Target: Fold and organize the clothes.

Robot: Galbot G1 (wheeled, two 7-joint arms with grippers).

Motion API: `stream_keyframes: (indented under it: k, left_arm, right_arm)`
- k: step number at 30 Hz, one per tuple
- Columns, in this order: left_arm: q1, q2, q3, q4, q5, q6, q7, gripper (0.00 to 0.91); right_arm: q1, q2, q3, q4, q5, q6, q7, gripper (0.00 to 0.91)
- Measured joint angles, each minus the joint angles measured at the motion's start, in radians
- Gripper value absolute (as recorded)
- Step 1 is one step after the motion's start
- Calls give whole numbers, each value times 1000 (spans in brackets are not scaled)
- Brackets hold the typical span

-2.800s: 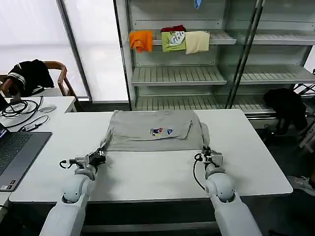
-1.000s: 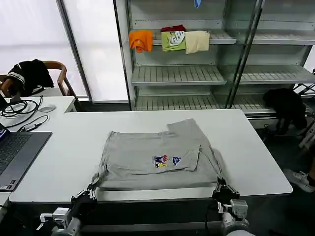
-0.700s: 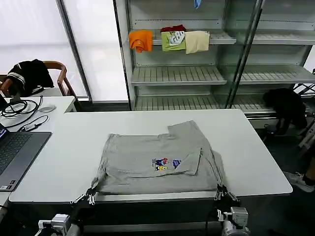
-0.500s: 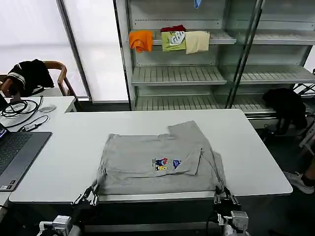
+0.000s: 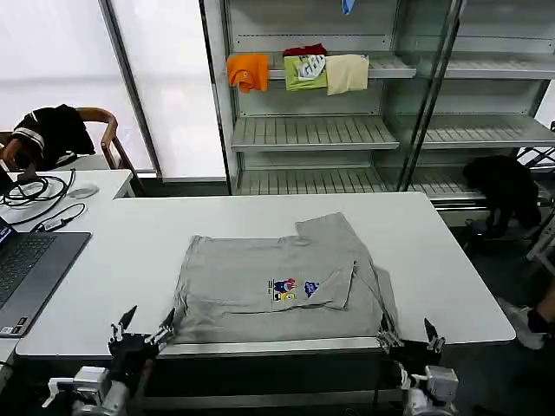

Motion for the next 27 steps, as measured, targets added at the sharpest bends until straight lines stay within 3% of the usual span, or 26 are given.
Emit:
stream_keyframes:
  k: [7, 13, 20, 27]
  left_arm:
    - [-169, 102, -17, 33, -80, 49, 15, 907]
    - [-352, 182, 51, 128, -123, 73, 47, 907]
    - [-581, 218, 173, 299, -156, 96, 75, 907]
    - [-779, 222, 298, 487, -186, 121, 104, 907]
  right_arm:
    - [259, -39, 3, -129, 59, -17, -23, 907]
    - [488, -85, -45, -276, 105, -46, -59, 907]
    - [754, -95, -137, -507, 118, -48, -125, 907]
    - [953, -51, -212, -758, 96, -47, -198, 907]
